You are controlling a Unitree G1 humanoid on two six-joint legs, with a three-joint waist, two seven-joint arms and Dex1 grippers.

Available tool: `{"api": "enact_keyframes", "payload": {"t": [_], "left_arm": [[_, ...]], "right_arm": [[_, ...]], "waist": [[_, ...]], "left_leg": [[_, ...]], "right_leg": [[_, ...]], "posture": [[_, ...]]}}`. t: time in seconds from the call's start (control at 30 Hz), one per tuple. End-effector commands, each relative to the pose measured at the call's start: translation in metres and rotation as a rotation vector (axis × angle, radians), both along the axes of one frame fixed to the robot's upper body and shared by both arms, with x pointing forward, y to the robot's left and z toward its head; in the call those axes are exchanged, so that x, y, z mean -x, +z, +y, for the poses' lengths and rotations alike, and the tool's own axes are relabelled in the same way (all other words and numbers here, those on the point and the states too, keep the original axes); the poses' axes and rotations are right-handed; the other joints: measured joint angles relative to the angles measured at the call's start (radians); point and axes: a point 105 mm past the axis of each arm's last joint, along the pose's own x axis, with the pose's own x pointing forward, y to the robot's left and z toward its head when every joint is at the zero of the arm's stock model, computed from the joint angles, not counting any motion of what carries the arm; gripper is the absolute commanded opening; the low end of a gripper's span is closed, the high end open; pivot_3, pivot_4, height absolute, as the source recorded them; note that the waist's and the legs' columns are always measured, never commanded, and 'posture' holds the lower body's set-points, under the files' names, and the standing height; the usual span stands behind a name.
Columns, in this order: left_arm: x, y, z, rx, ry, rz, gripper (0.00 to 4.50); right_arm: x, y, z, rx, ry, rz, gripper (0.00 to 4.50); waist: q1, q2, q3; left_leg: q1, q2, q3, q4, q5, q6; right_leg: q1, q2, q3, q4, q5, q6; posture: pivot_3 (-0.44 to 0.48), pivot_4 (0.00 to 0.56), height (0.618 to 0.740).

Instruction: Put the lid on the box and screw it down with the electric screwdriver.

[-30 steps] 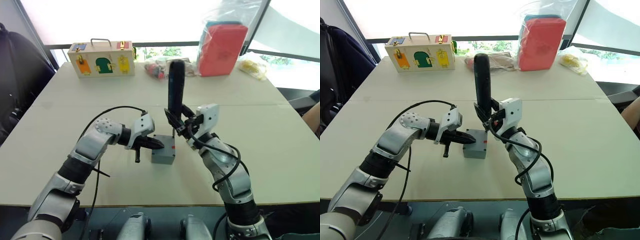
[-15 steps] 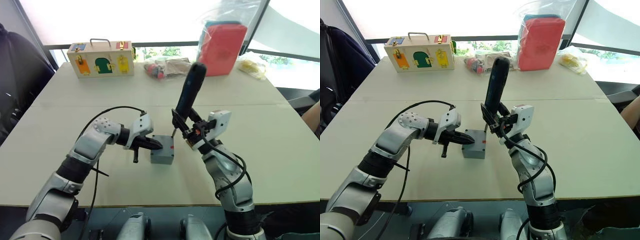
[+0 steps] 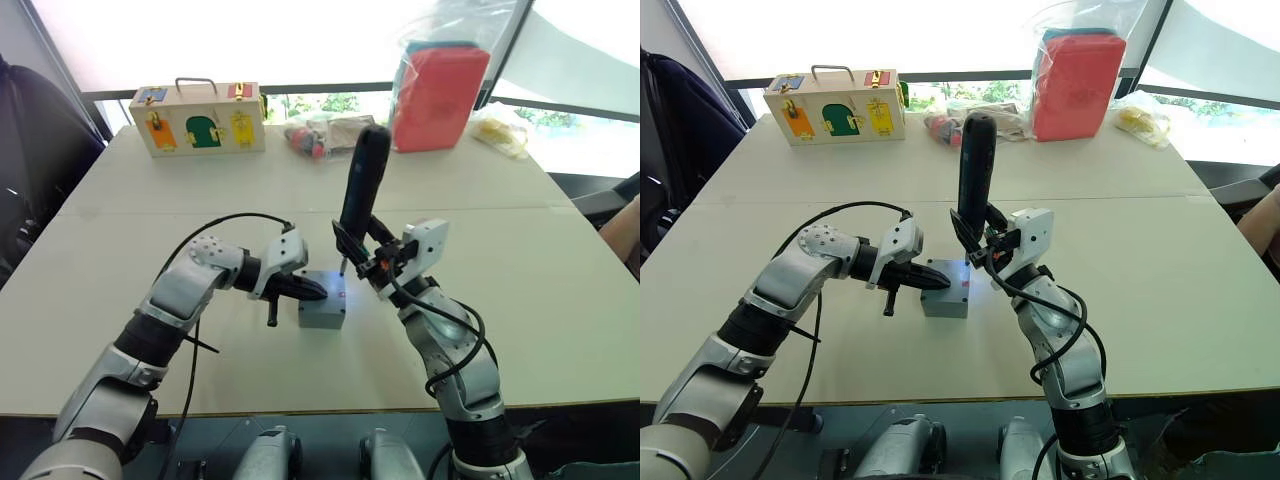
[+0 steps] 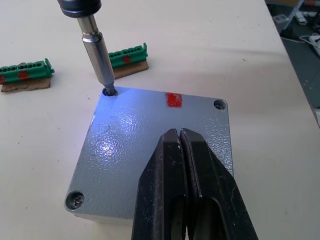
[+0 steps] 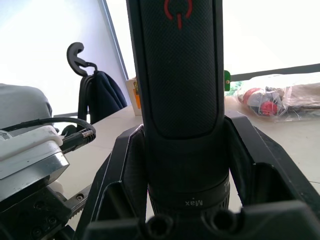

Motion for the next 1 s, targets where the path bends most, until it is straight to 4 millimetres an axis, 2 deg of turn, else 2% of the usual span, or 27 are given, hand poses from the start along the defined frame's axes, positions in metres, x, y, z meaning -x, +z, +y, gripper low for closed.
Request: {"api": "enact_keyframes", "payload": {"t": [0.03,0.17,0.3,0.47,0.53,0.63,0.77,0.83,0.93,1.0], "left_arm": [[0.002,-0.009,0.002,-0.04,0.007,0.02,0.0],[0.002,-0.01,0.002,-0.041,0.009,0.025,0.0],[0.001,-0.01,0.003,-0.035,0.021,0.029,0.0],[-0.002,-0.006,0.013,-0.004,0.071,0.043,0.0],[-0.007,0.011,0.014,0.135,0.14,0.102,0.0],[-0.012,0.027,0.016,0.254,0.208,0.148,0.0],[-0.014,0.042,0.022,0.333,0.241,0.162,0.0],[-0.012,0.051,0.022,0.346,0.231,0.153,0.0],[-0.003,0.064,0.022,0.307,0.155,0.12,0.0],[0.01,0.065,0.024,0.227,0.074,0.094,0.0]], "right_arm": [[-0.001,-0.033,0.006,0.042,0.03,0.13,1.75],[-0.001,-0.02,0.005,0.038,0.028,0.089,1.75],[-0.002,0.01,-0.003,0.057,0.026,0.004,1.75],[0.003,0.077,-0.016,0.055,0.05,-0.134,1.75],[0.009,0.111,-0.023,-0.064,0.129,-0.142,1.75],[0.01,0.135,-0.036,-0.125,0.159,-0.139,1.75],[-0.006,0.144,-0.056,-0.193,0.127,-0.033,1.75],[-0.016,0.135,-0.063,-0.189,0.135,0.124,1.75],[-0.022,0.129,-0.086,-0.118,0.078,0.267,1.75],[-0.024,0.114,-0.104,-0.018,0.024,0.393,1.75]], "waist": [[-0.003,0.0,0.0],[-0.003,0.0,0.0],[-0.002,0.0,0.0],[0.0,0.003,0.003],[-0.001,0.005,0.006],[0.0,0.005,0.007],[-0.004,0.005,0.008],[-0.003,0.005,0.009],[-0.001,0.005,0.012],[-0.001,0.005,0.016]], "left_leg": [[0.0,0.0,0.0,0.0,0.0,0.0],[0.0,0.0,0.0,0.0,0.0,0.0],[0.0,0.0,0.0,-0.001,0.0,0.0],[-0.003,0.0,0.0,-0.001,0.0,0.0],[-0.005,-0.001,0.0,0.0,0.0,0.0],[-0.012,0.0,0.0,0.0,0.0,0.0],[-0.016,0.0,-0.001,0.0,0.001,-0.002],[-0.016,0.0,-0.001,0.001,0.001,-0.002],[-0.017,0.0,-0.001,0.001,0.001,-0.002],[-0.02,-0.001,-0.001,0.001,0.001,-0.002]], "right_leg": [[0.0,0.0,0.0,0.0,0.0,0.0],[0.0,0.0,0.0,0.0,0.0,0.0],[-0.001,0.0,0.0,0.0,0.0,0.0],[-0.004,-0.002,0.0,0.0,0.0,0.0],[-0.005,-0.002,0.0,0.001,0.0,0.0],[-0.009,-0.002,0.0,0.002,0.0,0.0],[-0.012,-0.002,-0.001,0.002,0.0,0.0],[-0.012,-0.002,-0.001,0.002,0.0,0.0],[-0.012,-0.003,-0.001,0.001,0.0,0.0],[-0.014,-0.003,-0.001,0.001,0.0,0.0]], "posture": [[0.0,0.15,0.74],[0.0,0.15,0.74],[0.0,0.15,0.74],[0.0,0.15,0.74],[0.0,0.15,0.74],[0.0,0.15,0.74],[0.0,0.15,0.74],[0.0,0.15,0.74],[0.0,0.15,0.74],[0.0,0.15,0.74]]}}
